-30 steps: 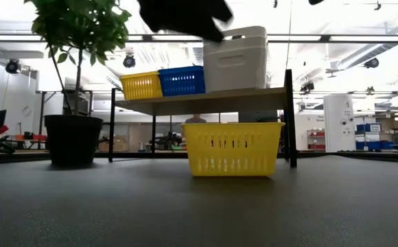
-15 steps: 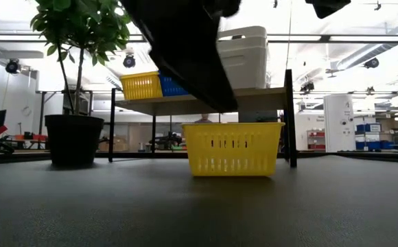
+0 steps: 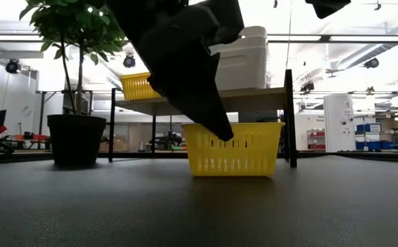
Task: Stack baskets on shelf by color
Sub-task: Stack the yellow bin on top of the other yellow bins on the shelf
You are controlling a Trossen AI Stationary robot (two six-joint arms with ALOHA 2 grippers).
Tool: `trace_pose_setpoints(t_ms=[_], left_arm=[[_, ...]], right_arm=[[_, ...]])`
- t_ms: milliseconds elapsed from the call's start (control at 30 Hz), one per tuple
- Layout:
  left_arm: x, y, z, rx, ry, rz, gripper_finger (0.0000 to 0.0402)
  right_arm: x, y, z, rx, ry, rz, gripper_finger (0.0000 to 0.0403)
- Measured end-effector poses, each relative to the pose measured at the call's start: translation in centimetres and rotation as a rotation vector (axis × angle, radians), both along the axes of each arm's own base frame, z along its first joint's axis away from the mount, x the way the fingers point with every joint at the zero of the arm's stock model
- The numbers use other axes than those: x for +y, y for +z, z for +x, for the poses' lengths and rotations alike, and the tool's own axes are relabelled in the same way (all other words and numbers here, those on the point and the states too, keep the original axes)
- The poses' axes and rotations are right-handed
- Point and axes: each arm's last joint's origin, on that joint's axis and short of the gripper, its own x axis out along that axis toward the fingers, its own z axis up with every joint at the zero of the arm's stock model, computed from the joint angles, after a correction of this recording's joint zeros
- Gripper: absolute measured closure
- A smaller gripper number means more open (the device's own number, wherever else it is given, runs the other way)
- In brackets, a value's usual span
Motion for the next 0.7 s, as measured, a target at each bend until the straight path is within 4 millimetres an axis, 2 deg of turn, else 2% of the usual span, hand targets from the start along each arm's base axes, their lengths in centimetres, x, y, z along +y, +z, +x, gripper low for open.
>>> trace_pose_setpoints(t_ms=[233,400,600,700], left_arm=[[0.2,0.6,-0.6,0.022,-0.028,0.024,0.0385],[0.0,2.1,-1.5,0.031,-0.062,0.053,0.0398],[-0.6,6.9,-4.0,-0.038,-0.207,0.106,0.04],[-1.2,10.0,-6.3,-0.078,-0.41,0.186,0.04]], right_arm=[[0.0,0.0,0.0,0.001,0.0,0.0,0.0243],[0.0,-0.1,0.0,0.013,-0.005,0.003,0.0248],[0.0,-0.3,-0.1,0.024,-0.006,-0.002,0.0245],[0.0,-0.3,-0.1,0.026,-0.005,-0.005,0.0247]])
